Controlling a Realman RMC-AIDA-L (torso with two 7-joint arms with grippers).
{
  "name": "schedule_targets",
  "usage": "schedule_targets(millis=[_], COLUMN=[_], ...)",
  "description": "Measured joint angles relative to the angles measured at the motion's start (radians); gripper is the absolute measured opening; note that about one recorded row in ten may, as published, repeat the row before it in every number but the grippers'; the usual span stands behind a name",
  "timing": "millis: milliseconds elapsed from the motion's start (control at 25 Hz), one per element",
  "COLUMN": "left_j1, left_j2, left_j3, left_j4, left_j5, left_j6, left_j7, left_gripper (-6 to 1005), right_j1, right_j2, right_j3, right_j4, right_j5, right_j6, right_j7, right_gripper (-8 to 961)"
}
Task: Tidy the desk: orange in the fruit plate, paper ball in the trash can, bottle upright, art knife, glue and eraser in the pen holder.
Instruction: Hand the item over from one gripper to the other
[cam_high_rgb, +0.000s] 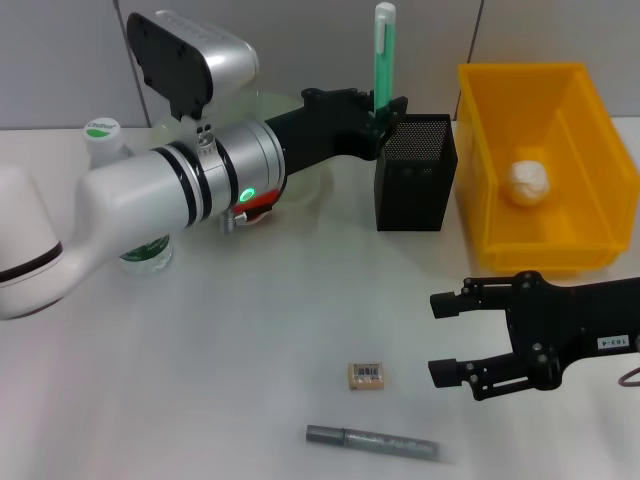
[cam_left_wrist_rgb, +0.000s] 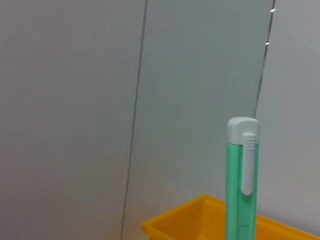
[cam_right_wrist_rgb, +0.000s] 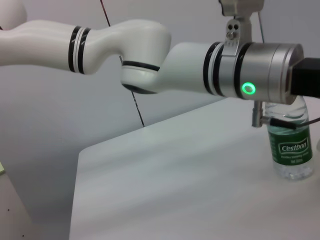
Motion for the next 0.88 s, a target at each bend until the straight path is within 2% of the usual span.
schedule_targets(millis=[200, 400, 560, 880], left_j1=[0.008, -0.022, -0.042, -0.040], left_j2=[0.001, 0.000, 0.000, 0.000], left_j3=[-0.002, 0.001, 0.008, 0.012], left_j4=[0.001, -0.021, -0.038, -0.040], left_j5=[0.004, 0.007, 0.008, 0.008], left_j6=[0.033, 0.028, 0.026, 0.025], left_j7=[0.004, 0.004, 0.000, -0.006], left_gripper=[203, 203, 203, 203], right_j1=[0.000, -0.016, -0.026, -0.036], right_j2=[0.000, -0.006, -0.009, -0.011], right_j3=[0.009, 0.014, 0.052, 0.095], right_j4=[-0.003, -0.002, -0.001, -0.013], right_j5=[0.002, 0.002, 0.001, 0.003], right_j6=[0.000, -0.002, -0.006, -0.013], right_j7=[0.004, 0.004, -0.002, -0.004], right_gripper=[834, 834, 834, 833])
